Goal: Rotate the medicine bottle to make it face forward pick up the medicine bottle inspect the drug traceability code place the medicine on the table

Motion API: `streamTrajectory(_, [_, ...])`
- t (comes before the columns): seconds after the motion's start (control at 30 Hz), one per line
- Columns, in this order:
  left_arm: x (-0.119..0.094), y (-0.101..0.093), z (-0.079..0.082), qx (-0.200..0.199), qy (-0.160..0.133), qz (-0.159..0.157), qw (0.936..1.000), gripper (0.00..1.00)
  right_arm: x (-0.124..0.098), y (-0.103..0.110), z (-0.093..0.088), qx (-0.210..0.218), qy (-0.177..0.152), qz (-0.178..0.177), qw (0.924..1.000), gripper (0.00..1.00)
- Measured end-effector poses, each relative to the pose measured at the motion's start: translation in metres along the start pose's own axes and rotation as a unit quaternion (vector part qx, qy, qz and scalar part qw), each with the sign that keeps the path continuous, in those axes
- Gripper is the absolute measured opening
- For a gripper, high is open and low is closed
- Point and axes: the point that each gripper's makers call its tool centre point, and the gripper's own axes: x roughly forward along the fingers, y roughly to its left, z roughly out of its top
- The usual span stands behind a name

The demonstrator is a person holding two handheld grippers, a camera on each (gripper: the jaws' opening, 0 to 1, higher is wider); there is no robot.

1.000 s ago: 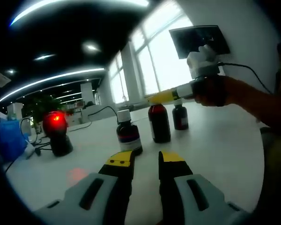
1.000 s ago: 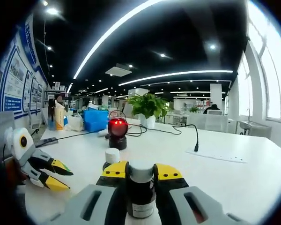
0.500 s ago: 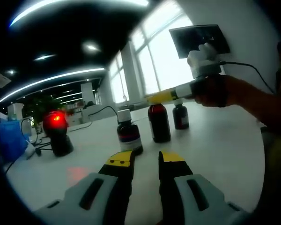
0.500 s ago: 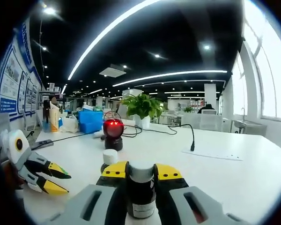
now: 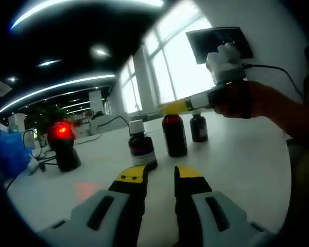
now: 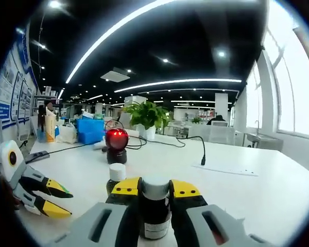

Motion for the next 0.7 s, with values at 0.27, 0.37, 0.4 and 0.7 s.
streamTrajectory(0.27, [0.0002,0.0001,-0.0004,0.001,0.001,0.000,1.0000,0.13,-0.0004,0.0006,-0.0004,0.004,-0.002,-0.035,0.9994,0.17])
streamTrajectory(0.37, [0.0002,0.0003,-0.0008,0.002,0.002,0.001,1.0000,0.13,-0.0011,0.0005,-0.0004,0.003,-0.003,-0.044,0.9990,0.17])
streamTrajectory(0.4, [0.0003,0.0003,-0.0008,0.003,0.002,0.001,1.0000,0.13,-0.0013,0.0005,-0.0004,0.002,-0.003,-0.047,0.9989,0.17])
streamTrajectory(0.7, [0.0005,-0.0004,-0.0003,0.001,0.000,-0.001,1.0000,0.13,-0.0013,0.0000,-0.0002,-0.001,-0.006,-0.067,0.9977,0.17])
